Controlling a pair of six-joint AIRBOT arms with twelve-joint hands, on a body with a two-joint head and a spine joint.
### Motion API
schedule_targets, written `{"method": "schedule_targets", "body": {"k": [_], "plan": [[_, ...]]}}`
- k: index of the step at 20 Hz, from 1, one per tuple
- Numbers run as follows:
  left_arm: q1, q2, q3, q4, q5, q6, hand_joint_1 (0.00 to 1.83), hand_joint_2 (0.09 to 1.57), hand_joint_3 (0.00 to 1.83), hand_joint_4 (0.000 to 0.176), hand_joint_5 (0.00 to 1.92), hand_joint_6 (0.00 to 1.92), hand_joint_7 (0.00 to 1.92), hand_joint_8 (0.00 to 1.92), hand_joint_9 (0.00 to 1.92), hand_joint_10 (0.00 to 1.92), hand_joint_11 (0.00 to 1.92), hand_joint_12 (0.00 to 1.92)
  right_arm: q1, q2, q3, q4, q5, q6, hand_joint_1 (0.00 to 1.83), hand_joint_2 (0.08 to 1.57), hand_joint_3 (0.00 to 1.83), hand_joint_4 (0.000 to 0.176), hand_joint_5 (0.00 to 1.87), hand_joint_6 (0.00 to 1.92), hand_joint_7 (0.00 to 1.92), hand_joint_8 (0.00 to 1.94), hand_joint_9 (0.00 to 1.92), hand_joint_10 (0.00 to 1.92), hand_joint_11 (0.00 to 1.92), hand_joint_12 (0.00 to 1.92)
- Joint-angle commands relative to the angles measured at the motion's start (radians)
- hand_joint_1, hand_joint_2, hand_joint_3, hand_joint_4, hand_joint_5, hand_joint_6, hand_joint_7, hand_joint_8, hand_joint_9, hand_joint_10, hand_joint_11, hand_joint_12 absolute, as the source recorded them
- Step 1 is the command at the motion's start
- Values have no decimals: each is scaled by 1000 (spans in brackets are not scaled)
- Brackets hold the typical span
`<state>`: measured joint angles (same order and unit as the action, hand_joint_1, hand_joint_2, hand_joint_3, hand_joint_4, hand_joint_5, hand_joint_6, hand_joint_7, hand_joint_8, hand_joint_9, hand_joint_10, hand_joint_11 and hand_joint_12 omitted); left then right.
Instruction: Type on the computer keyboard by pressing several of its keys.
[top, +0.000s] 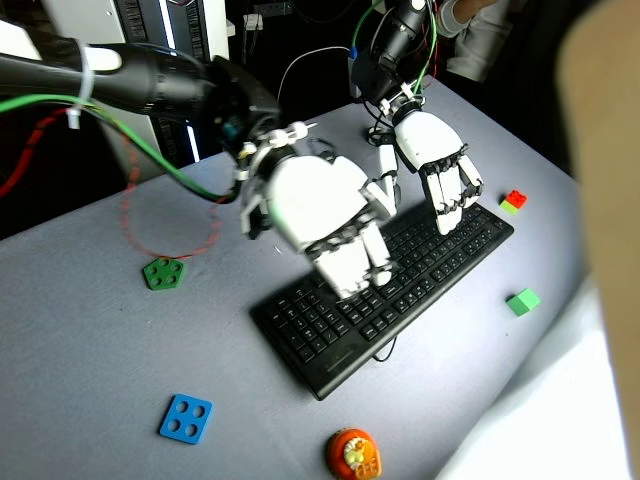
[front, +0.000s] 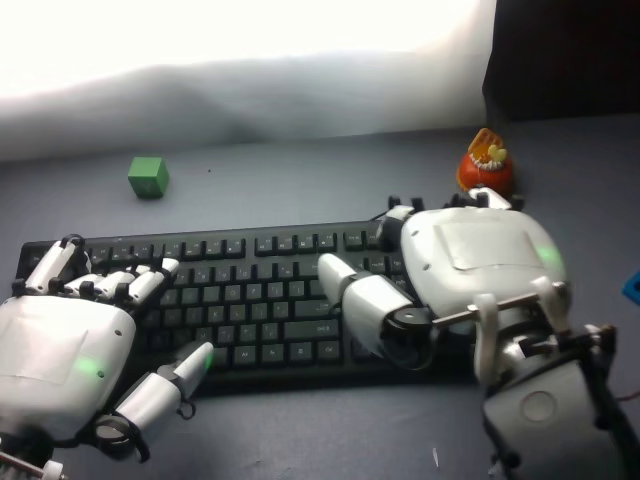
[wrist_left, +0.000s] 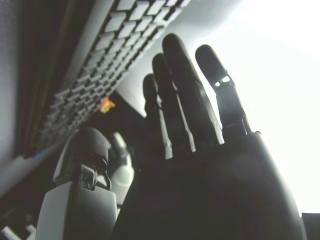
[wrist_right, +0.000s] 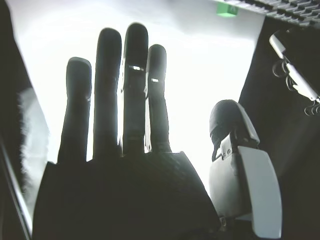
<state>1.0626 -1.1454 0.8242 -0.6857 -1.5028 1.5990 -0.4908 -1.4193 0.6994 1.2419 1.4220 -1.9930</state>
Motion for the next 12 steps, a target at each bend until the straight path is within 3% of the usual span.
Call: {"method": "schedule_targets", "body": {"k": [1,10,12], "plan": [[-3,-5,9,50,-111,3,141,1340,0,17,427,0,568,0,634,64,25,1390,5,13,-13,-114,53,7,19,1249,0,0,598,510,869,280,604,1175,281,1896],[-28,-31,73,45,-87,4,143,1340,0,15,407,1,542,1,594,41,0,1381,8,45,-58,-114,56,25,28,1249,0,0,609,519,863,288,598,1167,263,1900],[-27,-30,79,44,-84,4,315,1305,0,13,391,3,516,3,576,32,0,1377,8,45,-58,-114,56,27,27,1245,0,0,608,511,863,295,586,1182,259,1913]]}}
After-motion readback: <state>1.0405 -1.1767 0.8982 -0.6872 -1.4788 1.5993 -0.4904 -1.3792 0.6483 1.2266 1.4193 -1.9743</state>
